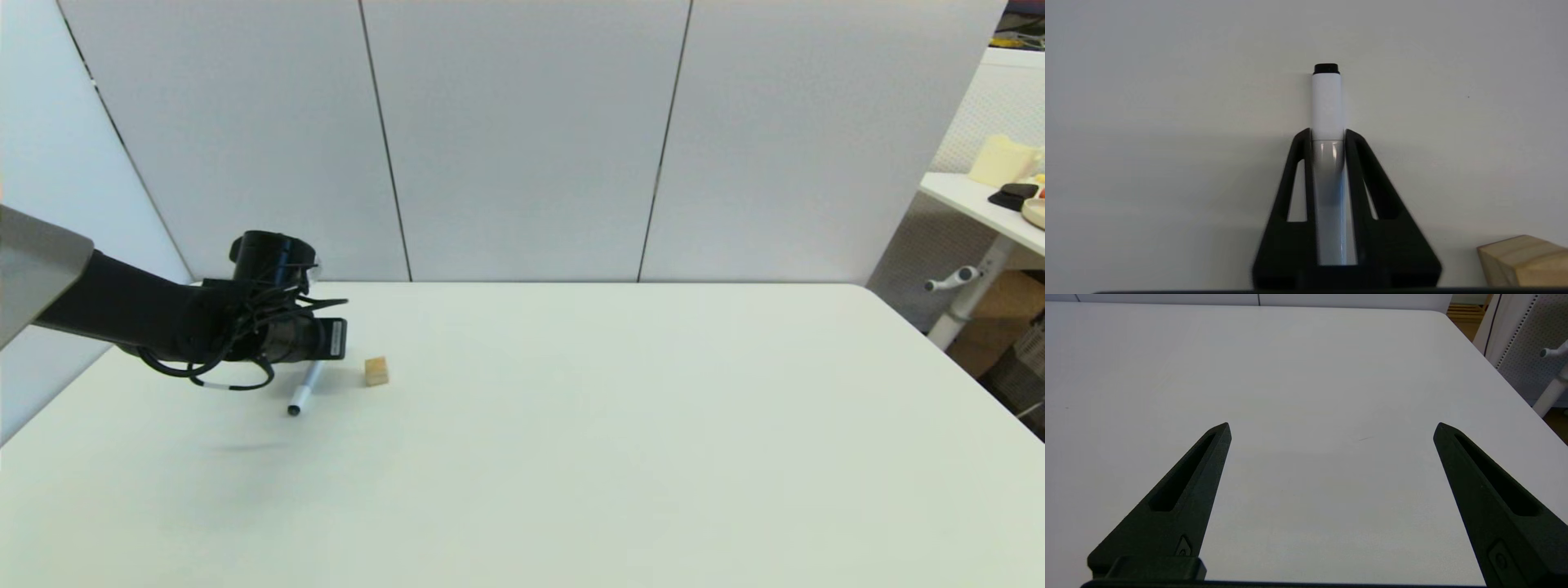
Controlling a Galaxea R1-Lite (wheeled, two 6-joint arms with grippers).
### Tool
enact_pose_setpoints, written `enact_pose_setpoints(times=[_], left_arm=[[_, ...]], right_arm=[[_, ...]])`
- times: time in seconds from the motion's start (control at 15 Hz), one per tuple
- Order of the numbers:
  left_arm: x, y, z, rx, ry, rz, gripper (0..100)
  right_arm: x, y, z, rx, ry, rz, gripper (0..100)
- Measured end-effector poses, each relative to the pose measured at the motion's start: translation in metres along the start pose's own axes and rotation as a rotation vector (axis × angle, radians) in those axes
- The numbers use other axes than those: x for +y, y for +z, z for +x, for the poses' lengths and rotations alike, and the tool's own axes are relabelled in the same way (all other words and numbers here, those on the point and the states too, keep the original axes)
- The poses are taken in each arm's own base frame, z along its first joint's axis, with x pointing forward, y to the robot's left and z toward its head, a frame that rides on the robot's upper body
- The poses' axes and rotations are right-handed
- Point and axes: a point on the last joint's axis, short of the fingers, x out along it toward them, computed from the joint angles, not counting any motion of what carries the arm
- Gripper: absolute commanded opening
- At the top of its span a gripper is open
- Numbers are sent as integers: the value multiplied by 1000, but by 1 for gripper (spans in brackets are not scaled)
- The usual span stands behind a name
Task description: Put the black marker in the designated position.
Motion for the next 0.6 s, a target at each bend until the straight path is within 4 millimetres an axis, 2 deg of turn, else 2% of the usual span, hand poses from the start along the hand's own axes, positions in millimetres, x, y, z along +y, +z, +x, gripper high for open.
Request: enact_pose_setpoints(times=[0.4, 0.6], left_arm=[[0, 1, 0, -8, -1, 1, 100], [2, 11, -16, -53, -4, -2, 100]], right_arm=[[0, 0, 0, 0, 0, 0, 100], [0, 0, 0, 0, 0, 0, 100]])
